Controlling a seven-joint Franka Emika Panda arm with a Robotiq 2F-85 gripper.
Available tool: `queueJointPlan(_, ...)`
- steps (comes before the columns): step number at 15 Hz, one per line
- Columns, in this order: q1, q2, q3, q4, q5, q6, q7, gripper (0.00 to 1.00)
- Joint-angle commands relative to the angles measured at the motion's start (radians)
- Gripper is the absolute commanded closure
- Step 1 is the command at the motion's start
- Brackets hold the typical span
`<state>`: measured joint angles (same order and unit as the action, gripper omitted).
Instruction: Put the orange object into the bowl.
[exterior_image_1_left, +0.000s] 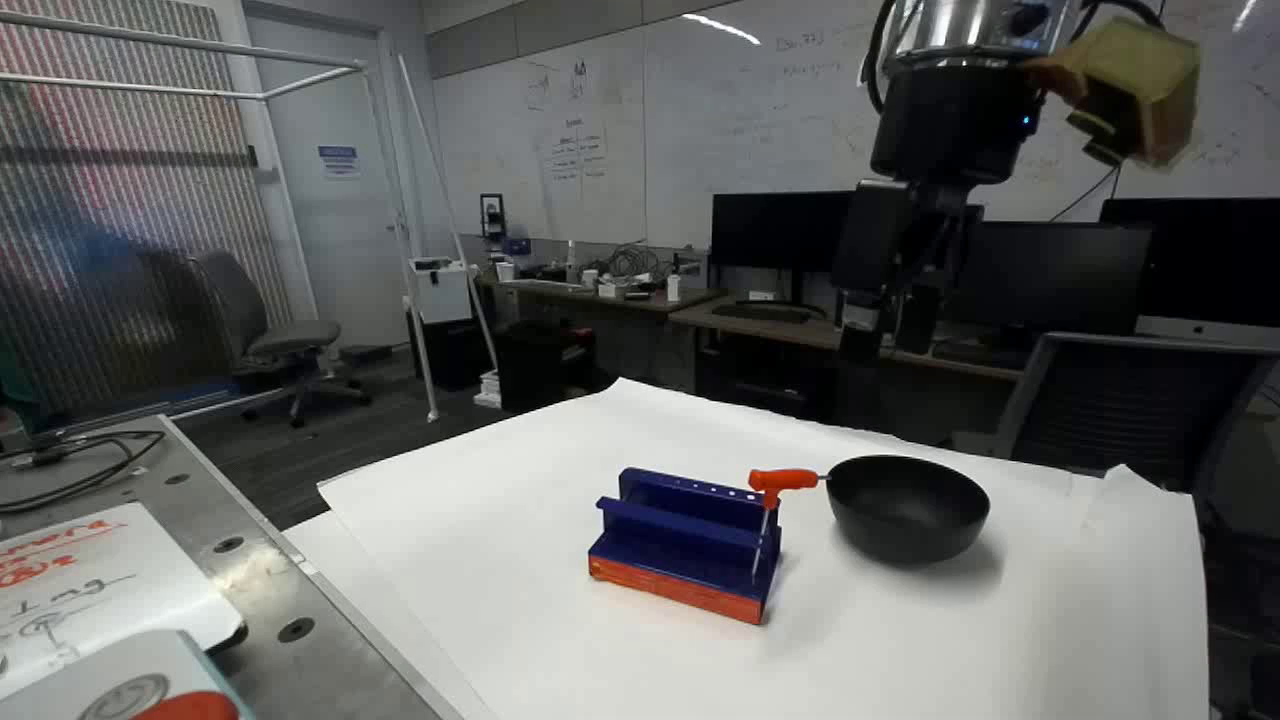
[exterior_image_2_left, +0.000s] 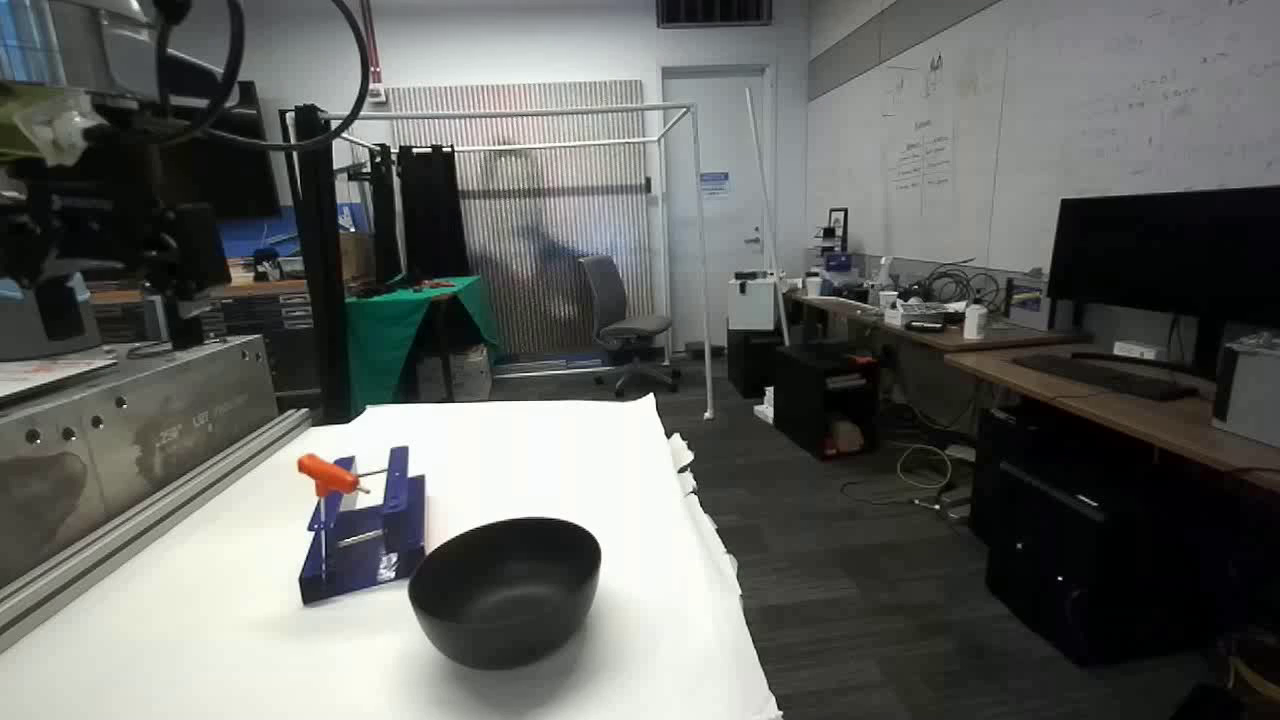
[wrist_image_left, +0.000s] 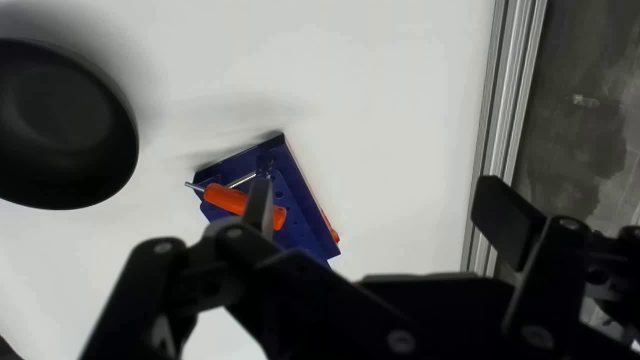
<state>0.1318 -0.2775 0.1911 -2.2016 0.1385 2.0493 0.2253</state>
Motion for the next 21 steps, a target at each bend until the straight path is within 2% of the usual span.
queueJointPlan(1, 0.004, 0.000, -0.004, 0.007, -0.002, -0.003, 0.001, 0.00)
queueJointPlan(10, 0.004, -0.004, -0.004, 0.018, -0.002, -0.003, 0.001, 0.00)
queueJointPlan(11, 0.010, 0.007, -0.012, 0.029, 0.000, -0.009, -0.055, 0.00)
queueJointPlan(12, 0.022, 0.043, -0.041, 0.077, 0.038, -0.051, -0.179, 0.00)
queueJointPlan(21, -0.005, 0.263, -0.119, 0.270, 0.003, -0.179, -0.731, 0.00)
